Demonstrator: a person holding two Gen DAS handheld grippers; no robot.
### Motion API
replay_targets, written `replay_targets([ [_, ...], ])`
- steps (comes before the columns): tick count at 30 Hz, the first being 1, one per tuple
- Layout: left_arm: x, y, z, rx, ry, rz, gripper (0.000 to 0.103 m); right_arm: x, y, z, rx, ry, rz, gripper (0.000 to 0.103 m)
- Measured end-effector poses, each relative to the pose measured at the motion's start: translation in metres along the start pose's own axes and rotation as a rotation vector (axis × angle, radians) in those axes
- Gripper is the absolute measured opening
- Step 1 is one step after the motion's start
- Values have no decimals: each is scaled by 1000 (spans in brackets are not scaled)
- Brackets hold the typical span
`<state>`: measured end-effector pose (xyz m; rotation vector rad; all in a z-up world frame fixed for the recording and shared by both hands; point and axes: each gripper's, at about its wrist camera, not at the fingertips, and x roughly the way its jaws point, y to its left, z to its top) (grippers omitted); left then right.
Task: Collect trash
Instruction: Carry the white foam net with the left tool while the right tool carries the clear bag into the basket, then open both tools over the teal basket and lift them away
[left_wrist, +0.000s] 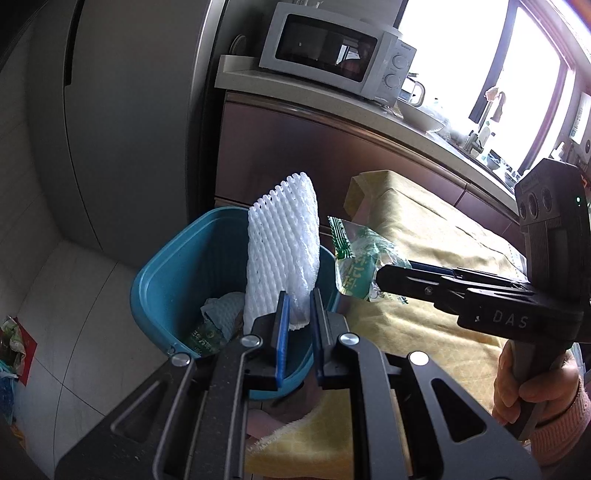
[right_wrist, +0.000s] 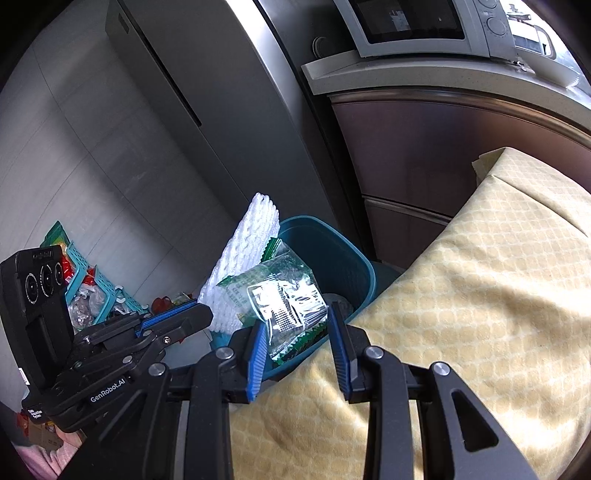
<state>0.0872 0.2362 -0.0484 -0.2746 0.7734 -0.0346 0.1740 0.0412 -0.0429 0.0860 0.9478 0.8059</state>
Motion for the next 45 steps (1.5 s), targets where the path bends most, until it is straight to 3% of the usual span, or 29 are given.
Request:
replay_targets([
  [31, 26, 25, -3, -73, 28, 11, 12, 52, 22, 8, -49, 98, -81, 32],
  [45, 43, 40, -4, -122, 61, 20, 16, 65, 27, 9, -62, 120, -110, 39],
])
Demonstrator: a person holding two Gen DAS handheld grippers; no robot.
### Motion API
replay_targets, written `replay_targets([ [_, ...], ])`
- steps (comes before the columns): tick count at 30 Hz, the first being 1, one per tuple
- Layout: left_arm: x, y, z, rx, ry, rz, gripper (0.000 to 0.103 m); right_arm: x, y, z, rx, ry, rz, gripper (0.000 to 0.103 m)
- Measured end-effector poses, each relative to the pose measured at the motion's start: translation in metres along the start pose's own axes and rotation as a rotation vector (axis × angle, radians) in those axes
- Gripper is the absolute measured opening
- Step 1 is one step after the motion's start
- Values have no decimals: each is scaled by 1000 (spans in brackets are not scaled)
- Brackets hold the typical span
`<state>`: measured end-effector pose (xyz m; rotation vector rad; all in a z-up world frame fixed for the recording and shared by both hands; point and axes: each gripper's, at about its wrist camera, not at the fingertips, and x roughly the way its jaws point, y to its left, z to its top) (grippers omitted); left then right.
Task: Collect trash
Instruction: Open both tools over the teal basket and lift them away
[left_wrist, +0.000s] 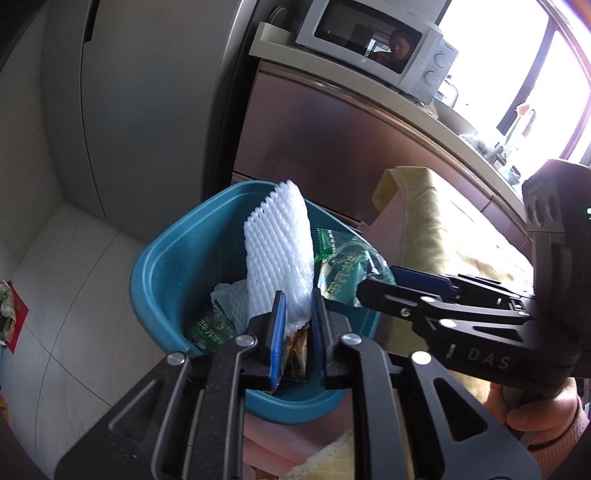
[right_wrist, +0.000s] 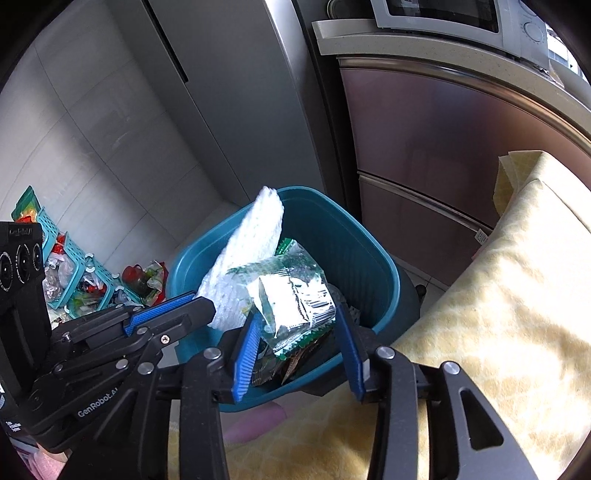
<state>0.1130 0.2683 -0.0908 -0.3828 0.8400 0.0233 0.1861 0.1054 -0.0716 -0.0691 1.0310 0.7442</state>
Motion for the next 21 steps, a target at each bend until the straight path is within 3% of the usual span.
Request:
replay_targets([
  [4, 1, 1, 0, -19, -5, 5, 31, -1, -4, 0, 4, -2, 1, 42],
  [6, 0, 1, 0, -20, -10, 7, 33, -1, -5, 0, 1, -6, 0, 46],
  [21, -34, -10, -3, 11, -84, -3, 50, -24, -19, -9, 32, -44, 48, 48],
])
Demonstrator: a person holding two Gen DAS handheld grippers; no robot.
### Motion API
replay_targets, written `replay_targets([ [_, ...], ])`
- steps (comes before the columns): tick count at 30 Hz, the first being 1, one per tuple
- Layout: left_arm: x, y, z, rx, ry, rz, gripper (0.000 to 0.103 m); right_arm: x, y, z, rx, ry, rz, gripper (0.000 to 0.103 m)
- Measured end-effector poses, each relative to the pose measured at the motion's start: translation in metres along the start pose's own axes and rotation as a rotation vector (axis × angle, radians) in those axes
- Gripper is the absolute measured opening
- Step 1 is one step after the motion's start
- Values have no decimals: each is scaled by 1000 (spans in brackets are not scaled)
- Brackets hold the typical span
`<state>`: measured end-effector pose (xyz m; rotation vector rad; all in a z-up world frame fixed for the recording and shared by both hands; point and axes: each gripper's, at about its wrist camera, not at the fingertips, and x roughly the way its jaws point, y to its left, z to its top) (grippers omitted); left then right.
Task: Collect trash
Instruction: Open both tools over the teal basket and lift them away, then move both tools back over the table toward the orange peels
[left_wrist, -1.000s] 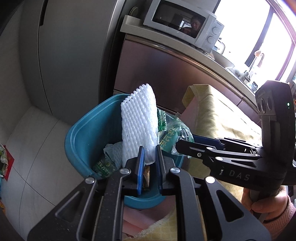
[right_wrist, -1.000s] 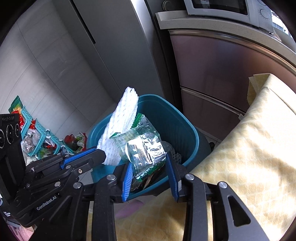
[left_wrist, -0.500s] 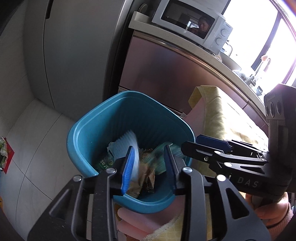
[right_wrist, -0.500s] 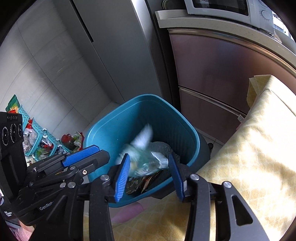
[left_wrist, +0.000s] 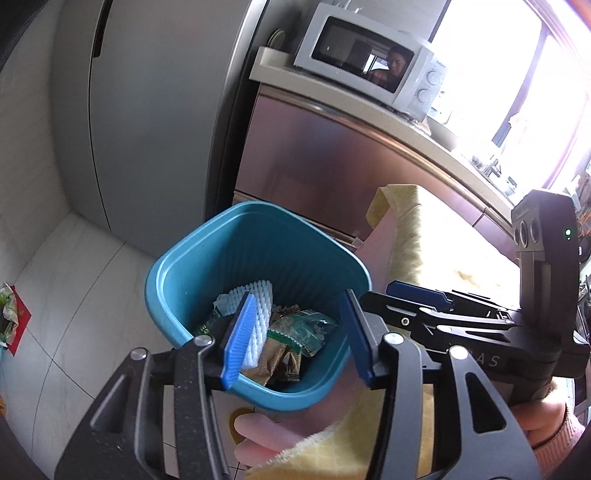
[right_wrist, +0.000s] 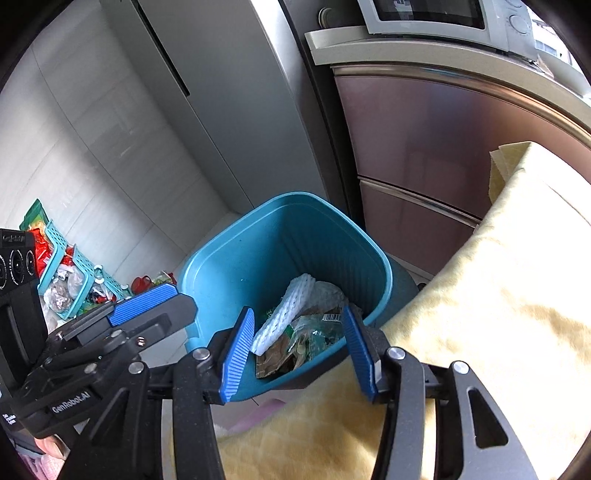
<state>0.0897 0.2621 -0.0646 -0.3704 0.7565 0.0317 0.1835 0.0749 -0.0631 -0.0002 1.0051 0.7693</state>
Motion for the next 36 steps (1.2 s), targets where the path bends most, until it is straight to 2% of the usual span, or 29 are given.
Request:
replay_targets([
  [5, -21, -14, -2, 37, -49, -9, 64, -23, -5, -6, 3, -40, 11, 50],
  [9, -37, -30, -5, 78, -83, -15, 71, -49, -11, -13, 9, -86, 19, 51],
  [13, -50, -47, -8, 112, -110, -32, 80, -79, -19, -23, 10, -138, 8, 58],
  [17, -58, -69, -14, 163, -120, -59, 89, -107, -32, -37, 21, -177, -9, 59],
  [22, -62, -96, -22, 213, -124, -82, 94, -139, -51, -58, 61, -221, -45, 60],
  [32, -58, -138, -40, 273, -113, -109, 97, -173, -83, -100, 139, -269, -125, 64],
  [36, -57, -153, -44, 296, -115, -110, 97, -185, -88, -117, 144, -286, -152, 69],
])
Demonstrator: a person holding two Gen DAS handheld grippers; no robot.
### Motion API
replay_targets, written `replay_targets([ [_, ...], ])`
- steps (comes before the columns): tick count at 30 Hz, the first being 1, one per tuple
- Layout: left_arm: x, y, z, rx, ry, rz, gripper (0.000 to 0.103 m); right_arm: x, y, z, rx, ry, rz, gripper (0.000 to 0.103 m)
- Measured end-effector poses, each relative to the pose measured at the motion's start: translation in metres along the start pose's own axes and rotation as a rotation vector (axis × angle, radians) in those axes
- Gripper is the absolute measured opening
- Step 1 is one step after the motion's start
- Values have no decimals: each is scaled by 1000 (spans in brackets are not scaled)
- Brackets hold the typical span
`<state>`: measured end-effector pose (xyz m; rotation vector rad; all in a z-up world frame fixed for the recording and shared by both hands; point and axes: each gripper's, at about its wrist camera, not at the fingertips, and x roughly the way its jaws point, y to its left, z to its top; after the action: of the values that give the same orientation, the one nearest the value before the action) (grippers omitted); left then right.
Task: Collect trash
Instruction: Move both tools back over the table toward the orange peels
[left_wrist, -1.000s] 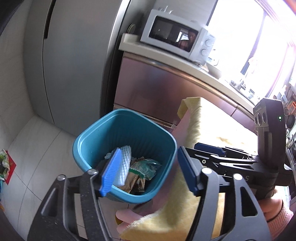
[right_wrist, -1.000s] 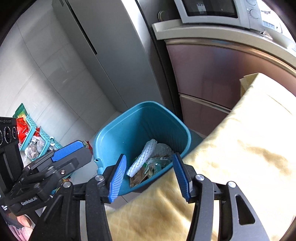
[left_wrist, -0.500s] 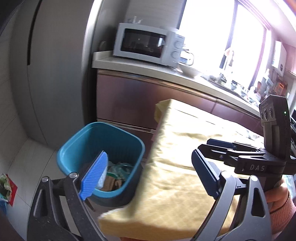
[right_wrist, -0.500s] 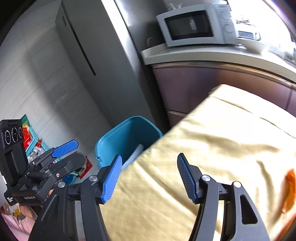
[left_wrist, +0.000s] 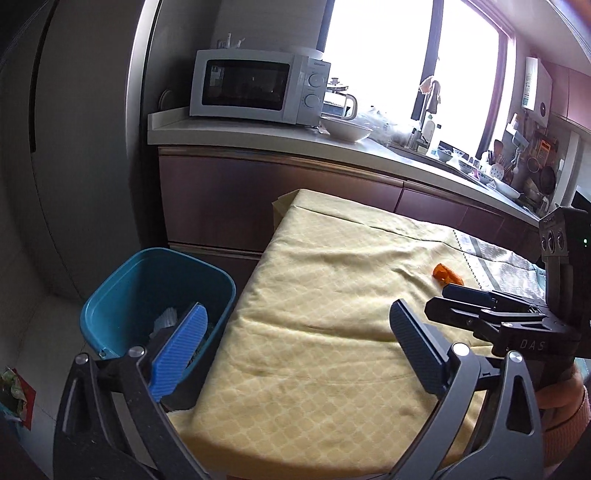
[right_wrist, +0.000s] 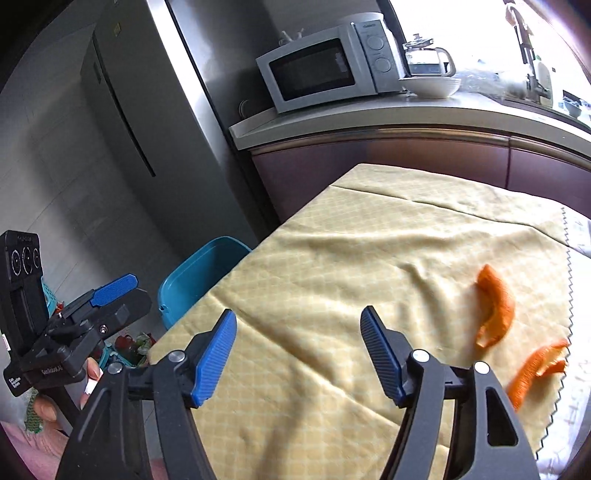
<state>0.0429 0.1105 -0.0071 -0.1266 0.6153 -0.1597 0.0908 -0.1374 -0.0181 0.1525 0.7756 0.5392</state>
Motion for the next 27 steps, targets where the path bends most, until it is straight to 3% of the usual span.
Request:
replay_targets([
  [7, 12, -30, -2, 53, 26, -60, 97, -27, -25, -16, 32, -28, -48, 71],
  [22, 65, -137, -19, 205, 179, -308, 97, -71, -118, -26, 196, -79, -172, 71],
  [27, 91, -178, -28, 250, 245, -376, 88, -79, -144, -27, 239, -84, -192, 71],
])
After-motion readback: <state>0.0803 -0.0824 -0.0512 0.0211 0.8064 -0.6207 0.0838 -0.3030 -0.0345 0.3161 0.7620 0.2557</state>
